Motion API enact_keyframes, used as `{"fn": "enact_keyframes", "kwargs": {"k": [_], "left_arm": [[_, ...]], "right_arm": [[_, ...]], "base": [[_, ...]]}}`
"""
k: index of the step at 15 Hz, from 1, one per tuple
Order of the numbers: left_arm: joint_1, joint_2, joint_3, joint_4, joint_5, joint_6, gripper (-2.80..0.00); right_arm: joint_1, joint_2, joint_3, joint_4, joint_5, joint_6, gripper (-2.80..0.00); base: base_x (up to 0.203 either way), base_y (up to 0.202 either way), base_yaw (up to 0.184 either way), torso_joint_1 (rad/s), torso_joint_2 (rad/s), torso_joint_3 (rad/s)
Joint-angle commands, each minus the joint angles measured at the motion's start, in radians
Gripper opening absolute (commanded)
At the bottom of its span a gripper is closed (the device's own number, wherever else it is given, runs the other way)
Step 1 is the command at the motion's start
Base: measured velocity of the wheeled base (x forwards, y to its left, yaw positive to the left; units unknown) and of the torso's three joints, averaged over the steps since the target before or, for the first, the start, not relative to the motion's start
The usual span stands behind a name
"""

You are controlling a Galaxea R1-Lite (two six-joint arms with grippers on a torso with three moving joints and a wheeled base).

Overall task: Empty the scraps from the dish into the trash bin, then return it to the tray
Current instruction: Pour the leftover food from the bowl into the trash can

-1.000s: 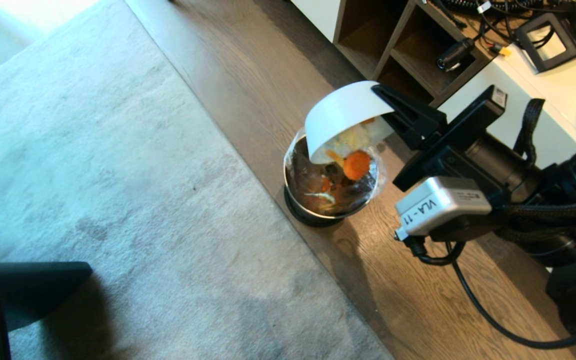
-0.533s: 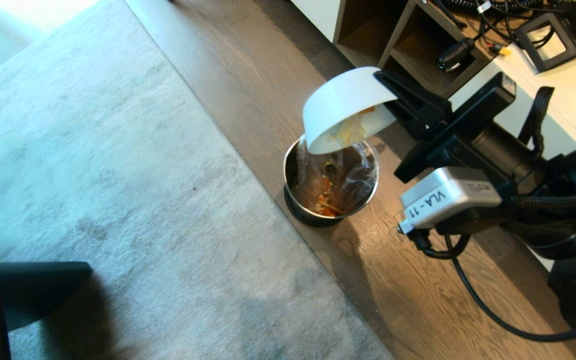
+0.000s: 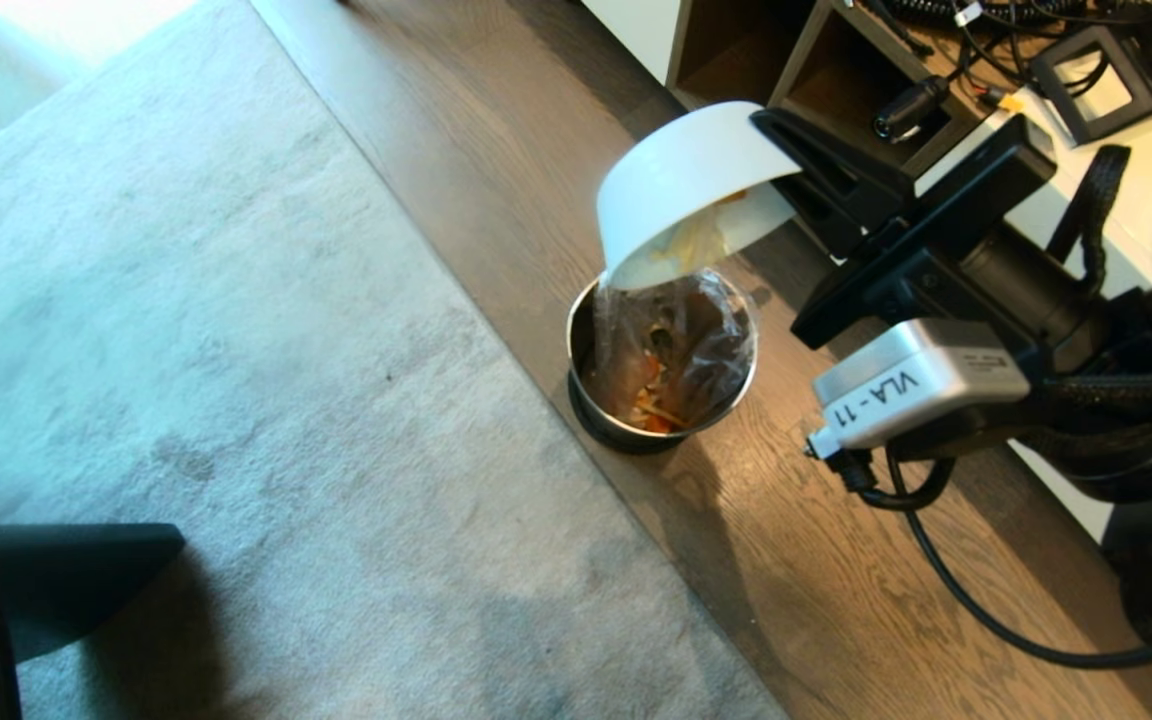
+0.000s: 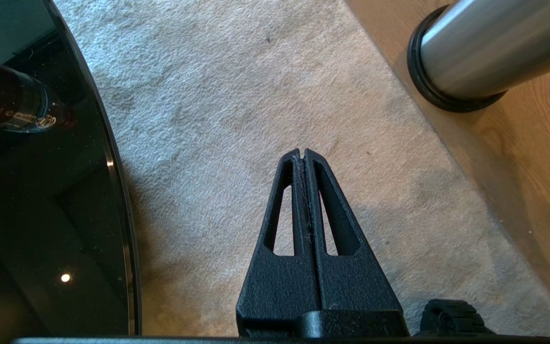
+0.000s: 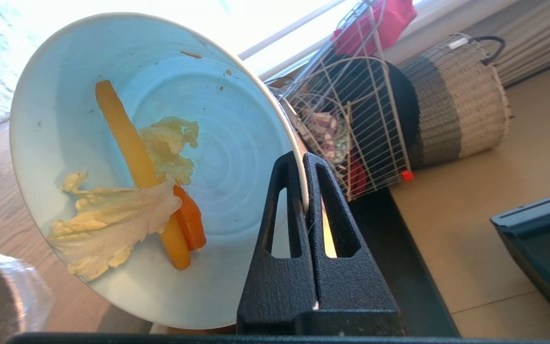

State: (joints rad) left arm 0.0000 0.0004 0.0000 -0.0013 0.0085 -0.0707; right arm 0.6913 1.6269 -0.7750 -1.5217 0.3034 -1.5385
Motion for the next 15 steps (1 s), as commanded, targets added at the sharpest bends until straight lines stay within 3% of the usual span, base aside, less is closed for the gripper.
{"fn": "enact_keyframes", "kwargs": {"k": [1,15], "left_arm": [[0.000,0.000,0.000,0.000,0.001,-0.001,-2.80],[0.000,0.000,0.000,0.000,0.001,-0.001,-2.80]], "right_arm": [[0.001,-0.009,0.005,-0.046,0.010,-0.009,-2.80],[0.045,-0.076,-0.020,-0.046,0.019,-0.008,-2.80]], "base": [[0.000,0.000,0.000,0.000,0.00,0.000],[0.000,0.000,0.000,0.000,0.00,0.000]]}}
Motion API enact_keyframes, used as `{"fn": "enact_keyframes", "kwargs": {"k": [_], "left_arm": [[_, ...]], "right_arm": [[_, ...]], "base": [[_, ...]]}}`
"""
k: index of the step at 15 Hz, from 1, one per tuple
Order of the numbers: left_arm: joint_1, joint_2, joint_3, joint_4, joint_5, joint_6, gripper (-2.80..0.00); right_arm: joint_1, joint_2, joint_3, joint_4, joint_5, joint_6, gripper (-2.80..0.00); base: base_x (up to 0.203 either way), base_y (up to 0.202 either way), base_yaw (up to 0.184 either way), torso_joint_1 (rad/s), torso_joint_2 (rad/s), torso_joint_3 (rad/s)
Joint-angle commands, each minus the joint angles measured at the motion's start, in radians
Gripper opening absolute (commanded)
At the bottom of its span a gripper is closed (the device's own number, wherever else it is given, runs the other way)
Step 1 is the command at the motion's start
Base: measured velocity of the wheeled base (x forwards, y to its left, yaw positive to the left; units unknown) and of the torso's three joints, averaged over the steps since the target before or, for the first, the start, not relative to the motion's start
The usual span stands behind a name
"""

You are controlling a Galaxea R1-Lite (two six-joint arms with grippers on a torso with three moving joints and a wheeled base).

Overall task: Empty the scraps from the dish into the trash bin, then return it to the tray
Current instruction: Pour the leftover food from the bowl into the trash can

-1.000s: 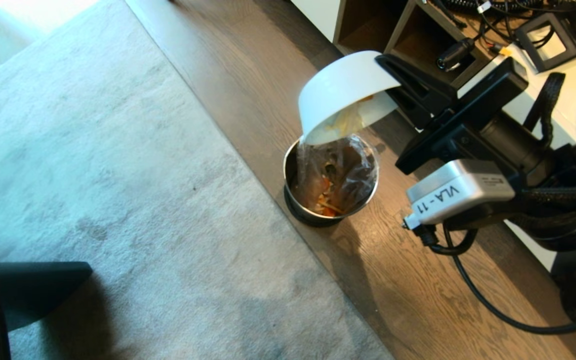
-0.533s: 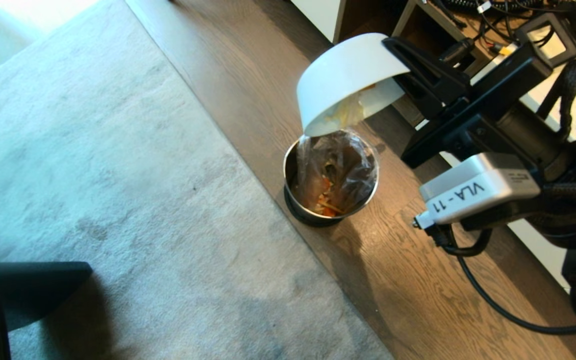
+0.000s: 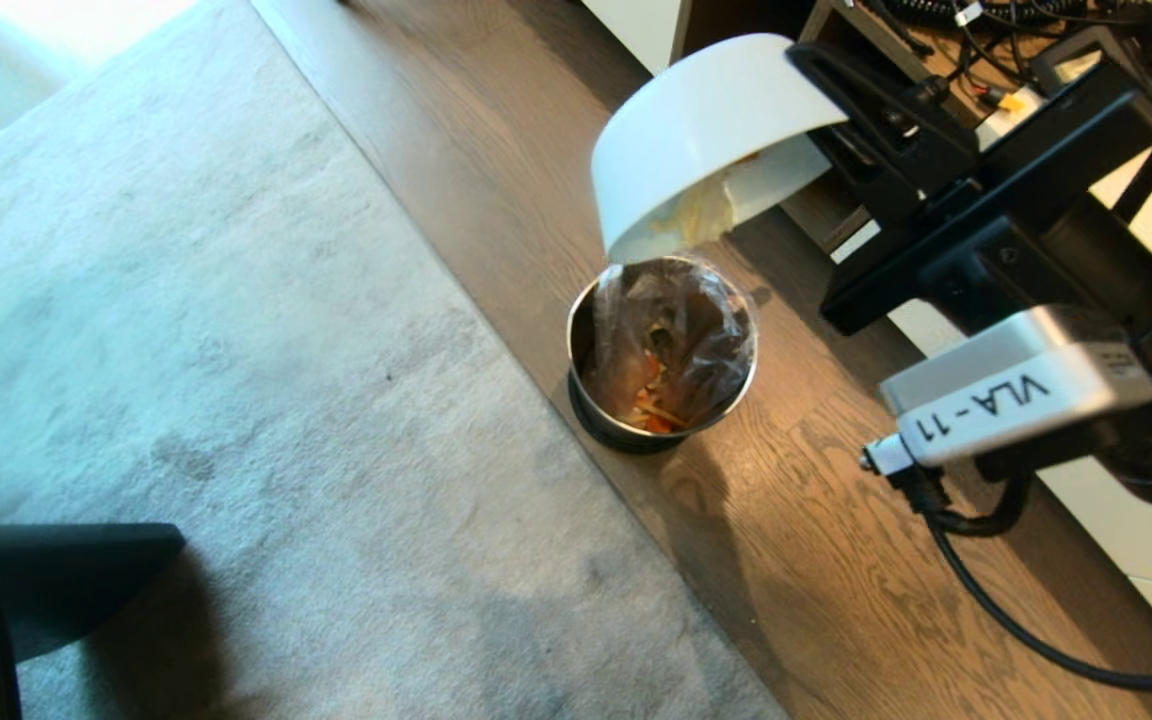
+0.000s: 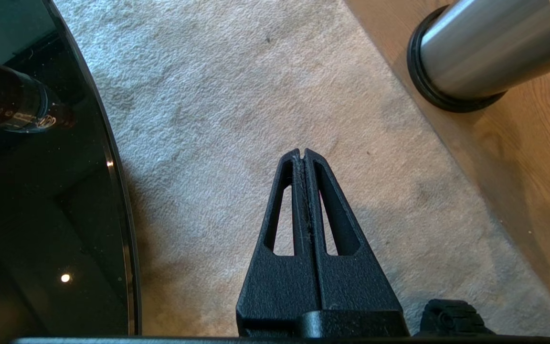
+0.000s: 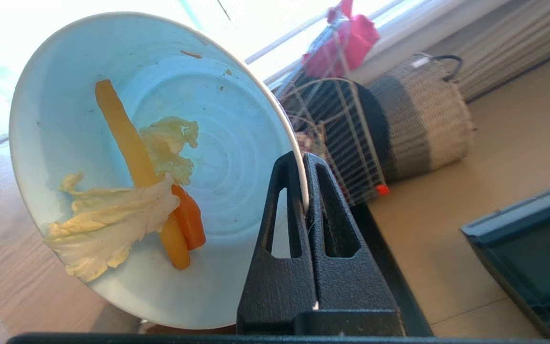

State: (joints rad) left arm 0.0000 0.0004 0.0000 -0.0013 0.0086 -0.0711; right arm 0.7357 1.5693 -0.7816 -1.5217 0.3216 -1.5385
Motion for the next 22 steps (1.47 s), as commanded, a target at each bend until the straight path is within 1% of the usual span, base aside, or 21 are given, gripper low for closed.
{"fn": "enact_keyframes", "kwargs": {"k": [1,4,5,7,10,14,16,20,22], "left_arm": [[0.000,0.000,0.000,0.000,0.001,-0.001,-2.80],[0.000,0.000,0.000,0.000,0.001,-0.001,-2.80],[0.000,0.000,0.000,0.000,0.001,-0.001,-2.80],[0.000,0.000,0.000,0.000,0.001,-0.001,-2.80],[0.000,0.000,0.000,0.000,0.001,-0.001,-2.80],[0.000,0.000,0.000,0.000,0.001,-0.001,-2.80],[0.000,0.000,0.000,0.000,0.001,-0.001,-2.80],[0.000,0.000,0.000,0.000,0.001,-0.001,-2.80],[0.000,0.000,0.000,0.000,0.001,-0.001,-2.80]], "right_arm": [[0.001,-0.031,-0.026,-0.046,-0.001,-0.008,-2.80],[0.001,-0.047,0.062,-0.046,-0.001,-0.008,-2.80],[0.001,-0.046,0.042,-0.046,0.000,-0.008,-2.80],[0.008,-0.036,0.043,-0.046,0.004,-0.009,-2.80],[0.014,-0.037,-0.009,-0.046,0.004,-0.008,-2.80],[0.014,-0.025,-0.010,-0.046,0.004,-0.006,-2.80],[0.016,-0.025,-0.031,-0.046,0.004,-0.006,-2.80],[0.017,-0.036,0.001,-0.046,0.023,-0.005,-2.80],[0.017,-0.030,-0.035,-0.046,0.031,-0.008,-2.80]], "base": [[0.000,0.000,0.000,0.000,0.00,0.000],[0.000,0.000,0.000,0.000,0.00,0.000],[0.000,0.000,0.000,0.000,0.00,0.000],[0.000,0.000,0.000,0.000,0.00,0.000],[0.000,0.000,0.000,0.000,0.00,0.000],[0.000,0.000,0.000,0.000,0.00,0.000],[0.000,0.000,0.000,0.000,0.00,0.000],[0.000,0.000,0.000,0.000,0.00,0.000],[0.000,0.000,0.000,0.000,0.00,0.000]]}}
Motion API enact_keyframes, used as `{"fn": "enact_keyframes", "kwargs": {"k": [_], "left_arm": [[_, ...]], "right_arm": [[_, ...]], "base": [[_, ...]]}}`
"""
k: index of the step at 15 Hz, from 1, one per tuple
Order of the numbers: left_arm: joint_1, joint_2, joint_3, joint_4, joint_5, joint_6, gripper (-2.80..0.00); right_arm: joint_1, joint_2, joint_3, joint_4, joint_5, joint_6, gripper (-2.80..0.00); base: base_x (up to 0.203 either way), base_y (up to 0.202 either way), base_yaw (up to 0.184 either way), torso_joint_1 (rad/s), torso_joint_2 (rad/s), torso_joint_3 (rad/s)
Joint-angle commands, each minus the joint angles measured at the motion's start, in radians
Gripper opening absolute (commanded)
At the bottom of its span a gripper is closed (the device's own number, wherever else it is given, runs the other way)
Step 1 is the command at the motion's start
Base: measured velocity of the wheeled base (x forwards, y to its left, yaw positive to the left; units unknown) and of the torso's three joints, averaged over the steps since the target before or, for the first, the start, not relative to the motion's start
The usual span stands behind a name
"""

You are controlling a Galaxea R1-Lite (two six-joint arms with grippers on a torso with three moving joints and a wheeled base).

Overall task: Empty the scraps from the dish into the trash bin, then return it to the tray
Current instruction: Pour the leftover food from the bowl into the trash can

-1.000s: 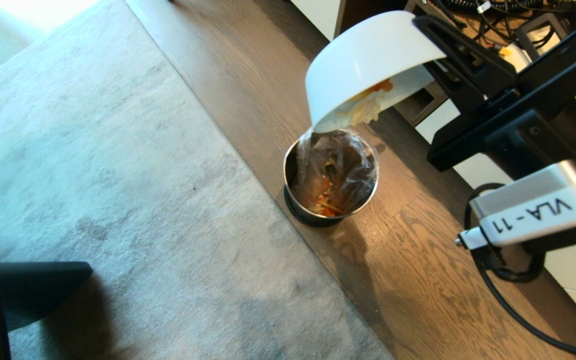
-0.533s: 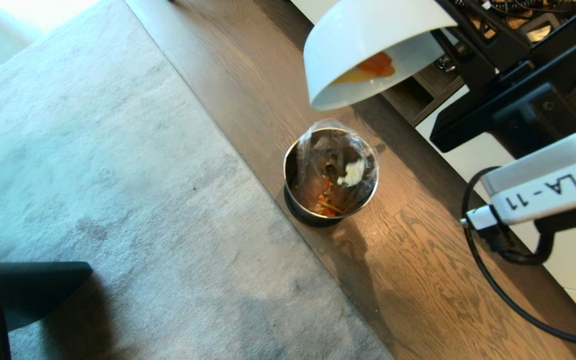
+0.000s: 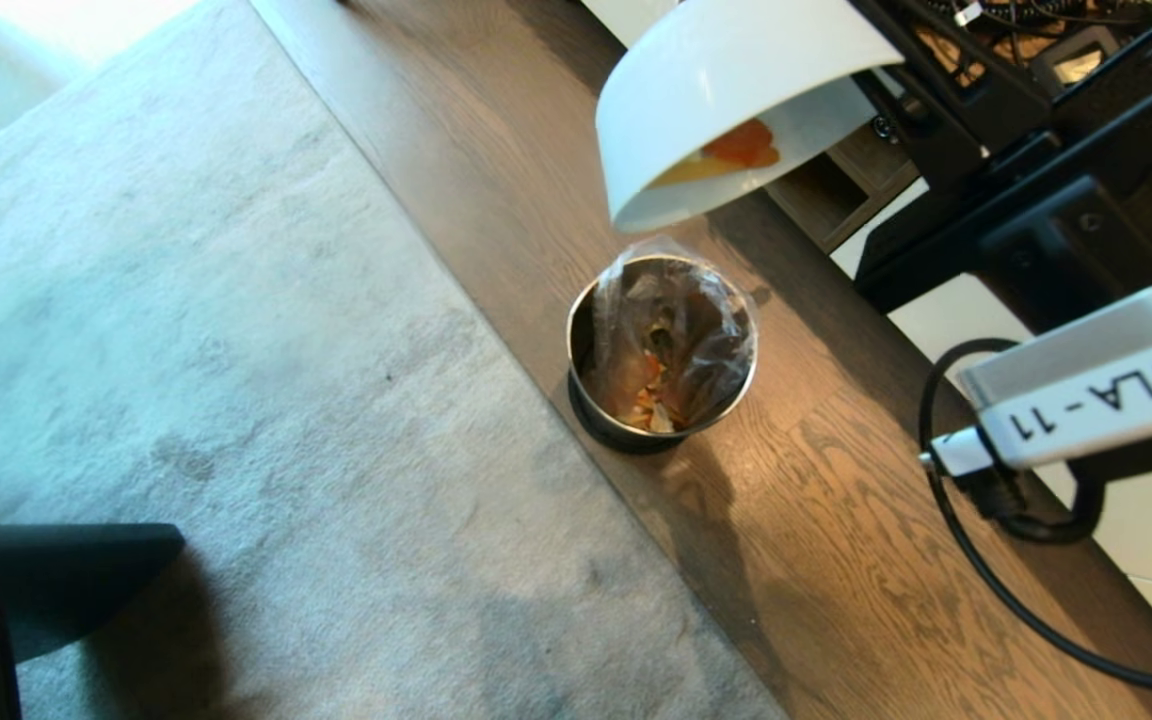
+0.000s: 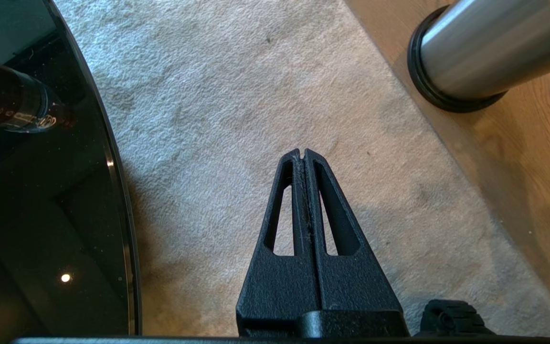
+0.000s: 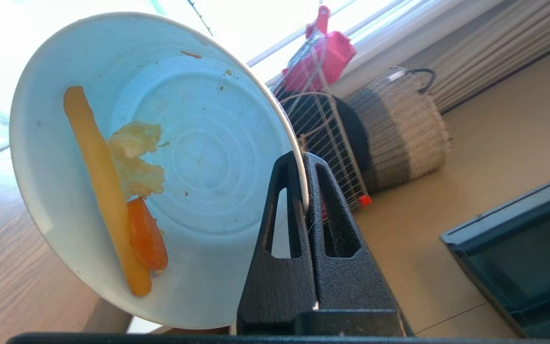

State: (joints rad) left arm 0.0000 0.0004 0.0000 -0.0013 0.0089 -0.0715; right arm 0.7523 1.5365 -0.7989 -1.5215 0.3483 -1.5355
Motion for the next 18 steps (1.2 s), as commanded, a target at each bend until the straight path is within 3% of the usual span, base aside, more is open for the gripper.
{"fn": "enact_keyframes", "kwargs": {"k": [1,7,12,15,18], "left_arm": [[0.000,0.000,0.000,0.000,0.000,-0.001,-2.80],[0.000,0.000,0.000,0.000,0.000,-0.001,-2.80],[0.000,0.000,0.000,0.000,0.000,-0.001,-2.80],[0.000,0.000,0.000,0.000,0.000,-0.001,-2.80],[0.000,0.000,0.000,0.000,0.000,-0.001,-2.80]], "right_arm": [[0.001,0.012,-0.031,-0.046,0.009,-0.011,-2.80],[0.002,0.028,-0.133,-0.046,-0.009,0.003,-2.80],[0.002,0.011,-0.059,-0.046,-0.045,0.011,-2.80],[0.002,0.011,-0.057,-0.045,-0.159,0.054,-2.80],[0.001,-0.015,-0.057,-0.035,-0.338,0.086,-2.80]], "base": [[0.000,0.000,0.000,0.000,0.00,0.000],[0.000,0.000,0.000,0.000,0.00,0.000],[0.000,0.000,0.000,0.000,0.00,0.000],[0.000,0.000,0.000,0.000,0.00,0.000],[0.000,0.000,0.000,0.000,0.00,0.000]]}}
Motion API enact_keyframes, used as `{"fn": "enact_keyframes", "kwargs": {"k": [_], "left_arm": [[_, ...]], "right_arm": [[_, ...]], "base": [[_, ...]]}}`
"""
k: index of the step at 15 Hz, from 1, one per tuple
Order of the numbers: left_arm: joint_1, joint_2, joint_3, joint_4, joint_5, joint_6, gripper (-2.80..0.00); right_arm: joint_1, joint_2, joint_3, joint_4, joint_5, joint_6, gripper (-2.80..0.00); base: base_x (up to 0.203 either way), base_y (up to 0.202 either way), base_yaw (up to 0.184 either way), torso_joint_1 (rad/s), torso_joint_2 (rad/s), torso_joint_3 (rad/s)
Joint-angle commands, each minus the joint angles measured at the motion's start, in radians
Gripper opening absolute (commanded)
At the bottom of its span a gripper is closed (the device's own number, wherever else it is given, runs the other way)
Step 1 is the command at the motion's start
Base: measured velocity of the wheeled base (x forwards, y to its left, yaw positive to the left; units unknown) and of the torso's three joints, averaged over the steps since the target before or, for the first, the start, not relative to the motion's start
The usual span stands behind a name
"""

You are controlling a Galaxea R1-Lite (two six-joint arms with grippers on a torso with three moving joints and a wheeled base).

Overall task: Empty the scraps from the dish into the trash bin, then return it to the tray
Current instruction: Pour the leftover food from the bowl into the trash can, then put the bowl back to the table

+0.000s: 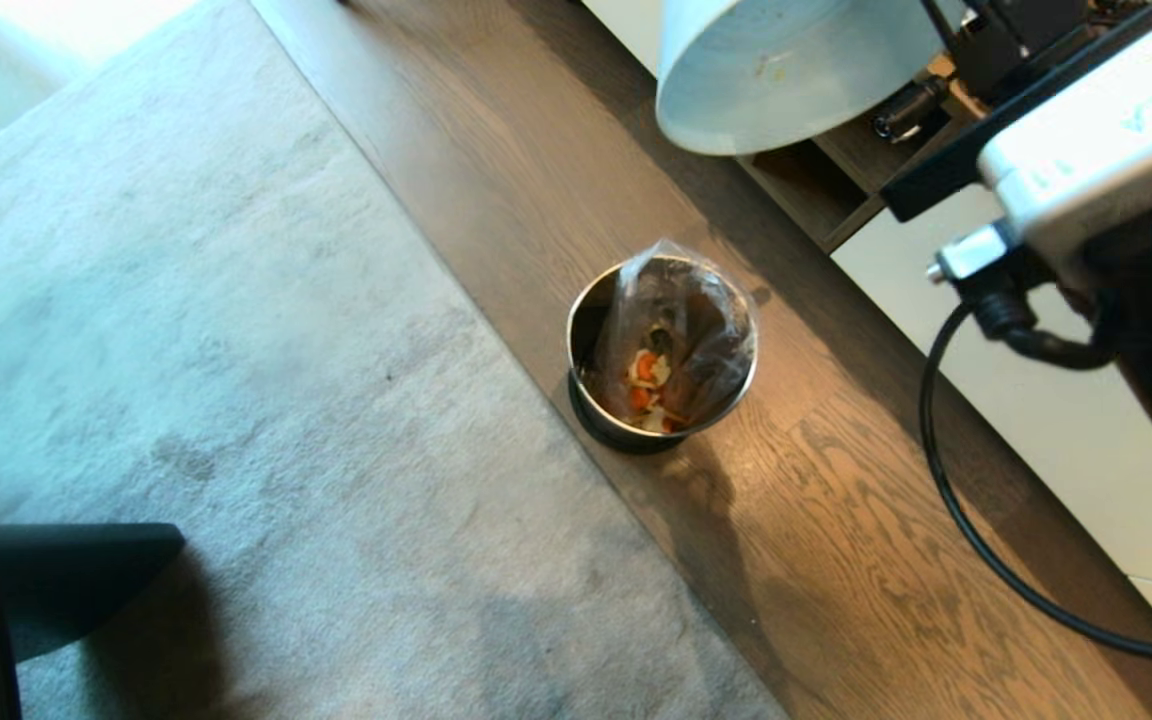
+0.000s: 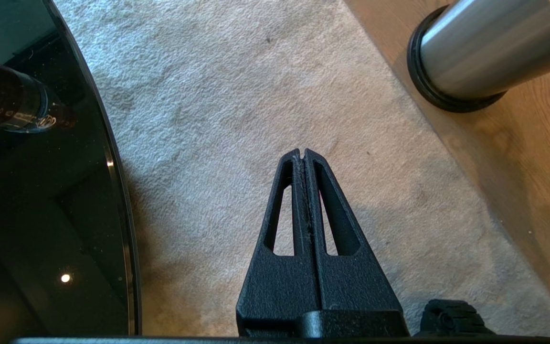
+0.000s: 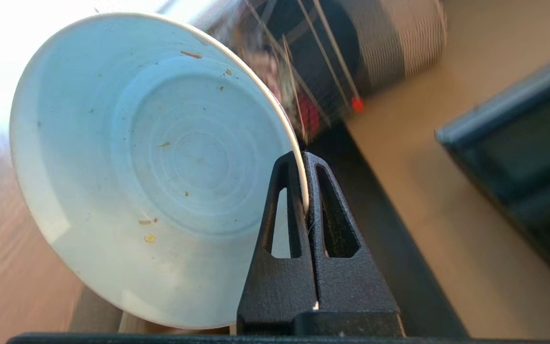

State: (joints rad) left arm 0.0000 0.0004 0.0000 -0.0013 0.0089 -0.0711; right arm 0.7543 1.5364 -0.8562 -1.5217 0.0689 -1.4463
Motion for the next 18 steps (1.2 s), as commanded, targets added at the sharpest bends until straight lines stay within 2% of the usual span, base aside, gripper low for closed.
{"fn": "enact_keyframes", "kwargs": {"k": [1,4,6,9,13,18], "left_arm": [[0.000,0.000,0.000,0.000,0.000,-0.001,-2.80],[0.000,0.000,0.000,0.000,0.000,-0.001,-2.80],[0.000,0.000,0.000,0.000,0.000,-0.001,-2.80],[0.000,0.000,0.000,0.000,0.000,-0.001,-2.80],[0.000,0.000,0.000,0.000,0.000,-0.001,-2.80],[0.000,0.000,0.000,0.000,0.000,-0.001,-2.80]], "right_arm": [[-0.001,-0.024,0.000,-0.026,-0.144,0.009,-2.80],[-0.001,-0.070,-0.002,0.084,-0.394,0.053,-2.80],[-0.003,-0.106,-0.003,0.191,-0.490,0.107,-2.80],[-0.045,-0.131,-0.008,0.348,-0.518,0.221,-2.80],[-0.150,-0.140,-0.020,0.529,-0.518,0.396,-2.80],[-0.267,-0.147,-0.107,0.755,-0.512,0.561,-2.80]], "base": [[0.000,0.000,0.000,0.000,0.00,0.000],[0.000,0.000,0.000,0.000,0.00,0.000],[0.000,0.000,0.000,0.000,0.00,0.000],[0.000,0.000,0.000,0.000,0.00,0.000],[0.000,0.000,0.000,0.000,0.00,0.000],[0.000,0.000,0.000,0.000,0.00,0.000]]}}
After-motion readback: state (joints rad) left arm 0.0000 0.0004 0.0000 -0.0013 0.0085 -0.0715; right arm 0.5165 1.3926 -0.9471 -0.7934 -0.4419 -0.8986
